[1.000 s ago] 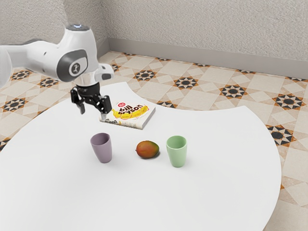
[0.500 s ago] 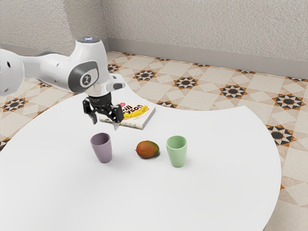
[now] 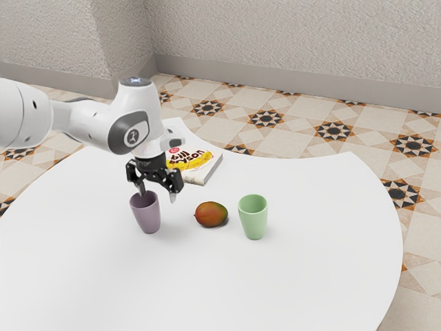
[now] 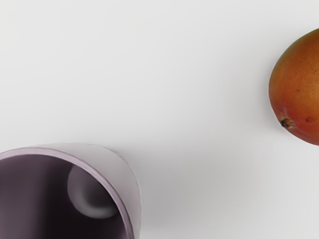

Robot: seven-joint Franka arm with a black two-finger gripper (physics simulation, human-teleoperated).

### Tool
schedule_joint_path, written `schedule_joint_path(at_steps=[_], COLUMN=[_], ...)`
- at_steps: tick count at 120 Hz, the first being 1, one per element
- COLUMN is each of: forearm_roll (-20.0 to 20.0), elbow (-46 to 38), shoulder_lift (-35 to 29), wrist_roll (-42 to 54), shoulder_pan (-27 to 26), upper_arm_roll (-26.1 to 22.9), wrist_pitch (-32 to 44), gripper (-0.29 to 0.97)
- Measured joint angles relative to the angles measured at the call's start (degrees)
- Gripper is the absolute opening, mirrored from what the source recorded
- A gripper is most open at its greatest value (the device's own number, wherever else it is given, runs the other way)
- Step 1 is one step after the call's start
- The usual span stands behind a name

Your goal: Place the left cup onto the right cup

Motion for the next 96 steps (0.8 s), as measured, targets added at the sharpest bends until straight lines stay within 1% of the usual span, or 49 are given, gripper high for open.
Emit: schedule_joint_path(at_steps=[26,48,65,96], forearm_roll=[0.00,-0.01,-0.01,-0.03], elbow=[-1.12,-1.15,-1.16,-2.28], shoulder_lift=[1.36,2.31,3.17,3.39], wrist_roll=[-1.05,-1.68,-2.04,-2.45], shoulder_pan=[0.04,0.04,0.03,0.04], upper_arm_roll=[0.04,0.09,0.15,1.03], wrist_pitch=[2.01,2.99,3.65,4.10], gripper=[0.67,0.59,0.46,0.16])
